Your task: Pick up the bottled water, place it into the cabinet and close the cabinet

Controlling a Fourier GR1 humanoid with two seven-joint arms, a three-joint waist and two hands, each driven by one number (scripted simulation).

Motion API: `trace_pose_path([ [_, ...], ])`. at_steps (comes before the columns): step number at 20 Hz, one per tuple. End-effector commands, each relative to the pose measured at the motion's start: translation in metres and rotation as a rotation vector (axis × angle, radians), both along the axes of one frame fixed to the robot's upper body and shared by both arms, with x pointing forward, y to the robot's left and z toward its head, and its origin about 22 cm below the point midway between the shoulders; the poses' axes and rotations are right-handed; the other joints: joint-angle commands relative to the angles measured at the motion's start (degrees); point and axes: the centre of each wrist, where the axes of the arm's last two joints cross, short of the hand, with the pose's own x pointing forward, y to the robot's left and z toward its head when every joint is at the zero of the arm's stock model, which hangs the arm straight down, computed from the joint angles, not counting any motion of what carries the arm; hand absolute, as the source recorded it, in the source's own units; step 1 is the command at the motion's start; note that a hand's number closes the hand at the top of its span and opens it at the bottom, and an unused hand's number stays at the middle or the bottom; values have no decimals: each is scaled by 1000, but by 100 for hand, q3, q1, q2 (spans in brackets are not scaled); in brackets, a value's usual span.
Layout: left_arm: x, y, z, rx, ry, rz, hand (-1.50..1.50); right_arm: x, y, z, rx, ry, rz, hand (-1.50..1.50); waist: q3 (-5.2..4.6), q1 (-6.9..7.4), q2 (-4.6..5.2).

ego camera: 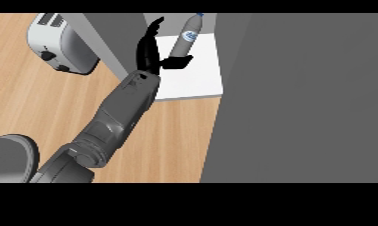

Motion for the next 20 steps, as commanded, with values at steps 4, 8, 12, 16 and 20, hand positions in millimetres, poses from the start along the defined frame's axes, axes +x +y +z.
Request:
trace_pose_path([
  [4,-3,1,-6,22,-9,52,-150,-12,-5,16,27,-23,16,-150,-4,-24,3],
  [8,-2,0,-4,-11,-32,-3,-150,-8,6,9,35,-20,37,-150,-10,-21,15],
  [12,2,11,2,-84,-88,-110,-150,-14,-1,7,19,-4,45,-150,-6,-15,6],
  [16,8,-1,20,-259,-191,-217,150,-15,-6,14,21,-12,19,-150,-9,69,-32],
  [20,8,-9,25,-373,-233,-326,150,-23,-9,26,30,-6,15,-150,-11,102,-77],
])
